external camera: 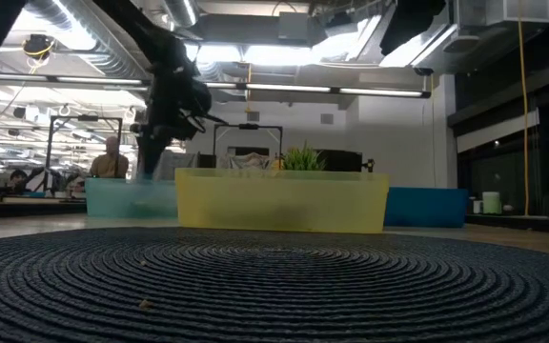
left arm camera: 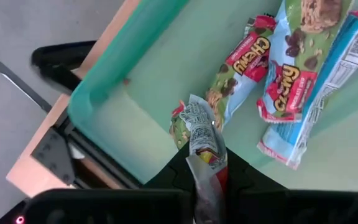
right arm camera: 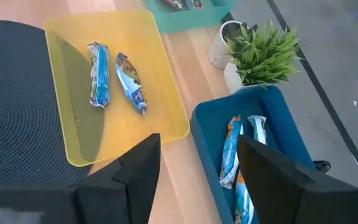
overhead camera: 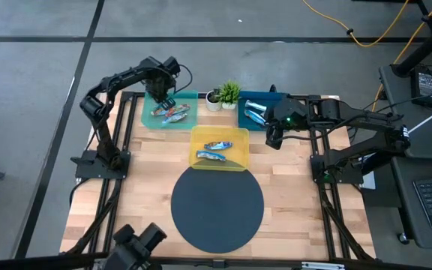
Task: Pick and place Granola Bars by type
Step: Put the red granola bar into the green bin
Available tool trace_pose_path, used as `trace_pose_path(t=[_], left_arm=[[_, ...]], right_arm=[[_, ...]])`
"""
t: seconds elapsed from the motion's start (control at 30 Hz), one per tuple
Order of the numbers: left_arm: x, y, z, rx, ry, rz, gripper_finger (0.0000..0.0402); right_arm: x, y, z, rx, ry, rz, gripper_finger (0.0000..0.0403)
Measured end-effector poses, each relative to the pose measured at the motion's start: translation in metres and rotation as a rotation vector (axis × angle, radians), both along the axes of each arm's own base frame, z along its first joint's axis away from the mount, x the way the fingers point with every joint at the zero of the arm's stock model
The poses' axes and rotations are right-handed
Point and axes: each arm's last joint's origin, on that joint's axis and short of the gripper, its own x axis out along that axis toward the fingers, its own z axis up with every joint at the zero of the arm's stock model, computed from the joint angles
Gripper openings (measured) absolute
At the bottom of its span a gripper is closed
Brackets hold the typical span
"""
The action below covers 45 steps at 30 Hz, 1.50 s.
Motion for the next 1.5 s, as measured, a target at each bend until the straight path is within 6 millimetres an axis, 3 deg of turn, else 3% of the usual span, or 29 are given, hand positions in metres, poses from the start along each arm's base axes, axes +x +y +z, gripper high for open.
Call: trace_pose_path(t=[0.3,0.87,1.5], left_arm=[[0.015,0.007,-0.027,-0.032,0.022,-0.05,0.0017],[0.03,0.006,-0.043,-0.094,-0.031,-0.102,0.0052],[0.034,-0.004,-0.043,-0.106,0.05,-0.167,0.0173]], right_arm=[[0.0,0.0,0.0,-0.004,0.004,0.005,0.0213],[0.0,0.0,0.0,0.002,0.002,-0.002,0.0213],[-0.003,0.0,-0.002,0.006,0.036,-0.003,0.0213]])
